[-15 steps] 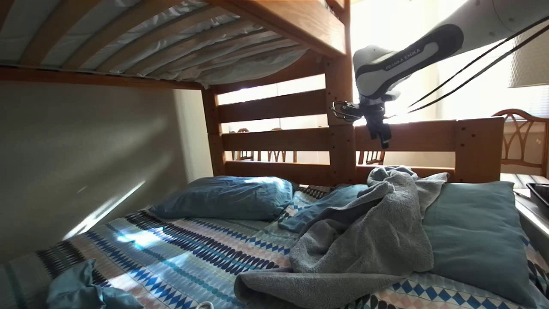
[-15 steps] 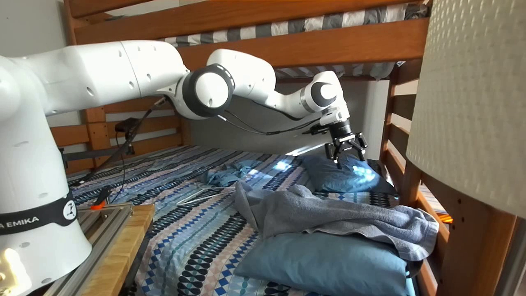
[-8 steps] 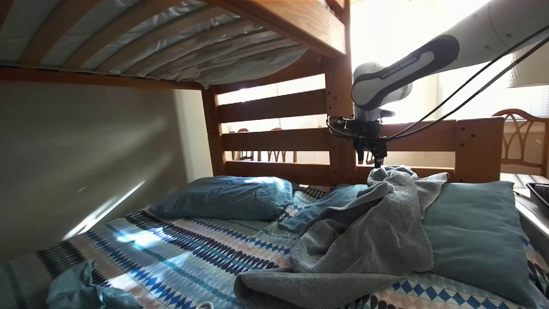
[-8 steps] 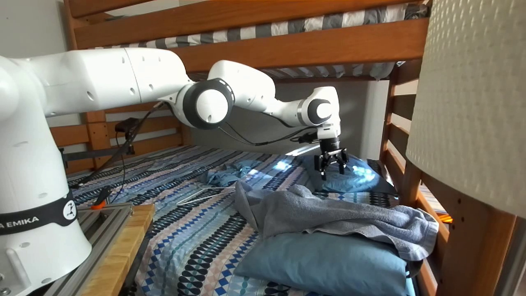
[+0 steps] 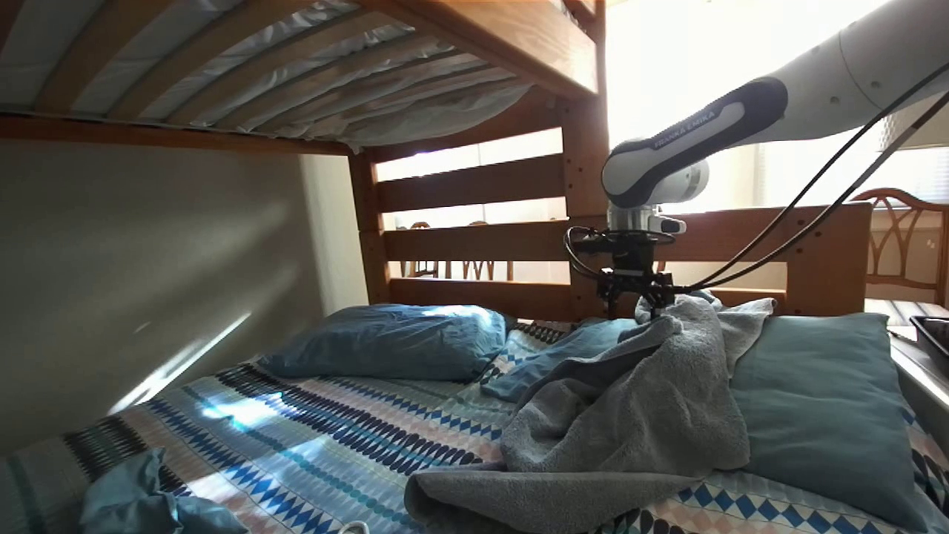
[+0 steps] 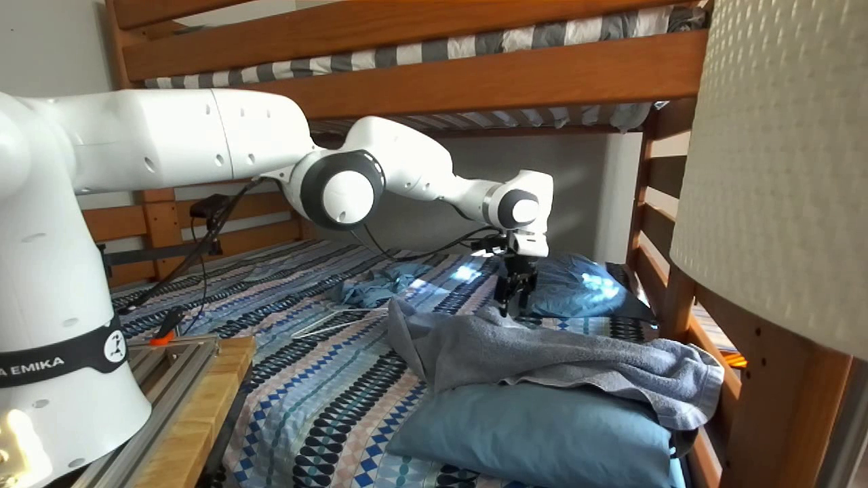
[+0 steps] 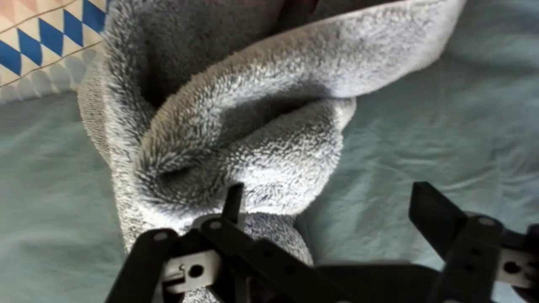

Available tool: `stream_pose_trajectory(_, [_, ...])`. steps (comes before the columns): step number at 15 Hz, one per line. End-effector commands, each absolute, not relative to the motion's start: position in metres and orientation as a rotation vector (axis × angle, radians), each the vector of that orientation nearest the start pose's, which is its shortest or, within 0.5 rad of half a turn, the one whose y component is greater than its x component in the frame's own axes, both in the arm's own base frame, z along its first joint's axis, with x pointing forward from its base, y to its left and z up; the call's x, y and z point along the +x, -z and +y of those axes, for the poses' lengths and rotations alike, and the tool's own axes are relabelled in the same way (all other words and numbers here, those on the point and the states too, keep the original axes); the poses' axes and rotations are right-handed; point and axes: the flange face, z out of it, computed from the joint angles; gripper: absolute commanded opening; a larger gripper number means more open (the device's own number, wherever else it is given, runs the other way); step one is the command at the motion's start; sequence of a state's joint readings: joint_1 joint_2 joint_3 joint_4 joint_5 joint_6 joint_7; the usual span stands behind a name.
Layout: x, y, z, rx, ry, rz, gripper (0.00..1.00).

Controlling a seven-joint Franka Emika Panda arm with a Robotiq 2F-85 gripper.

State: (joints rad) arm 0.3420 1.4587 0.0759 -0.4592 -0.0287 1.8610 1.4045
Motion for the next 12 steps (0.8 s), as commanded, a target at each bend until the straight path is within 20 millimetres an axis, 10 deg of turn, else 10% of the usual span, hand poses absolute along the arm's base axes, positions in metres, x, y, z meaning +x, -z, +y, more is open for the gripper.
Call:
stream_pose_trajectory(1, [0.728, -0.114, 0.287, -2.807, -0.316, 1.431, 1.0])
stream_pose_trajectory(12, [0.716, -0.102, 0.28, -2.891, -0.412, 1.449, 0.16])
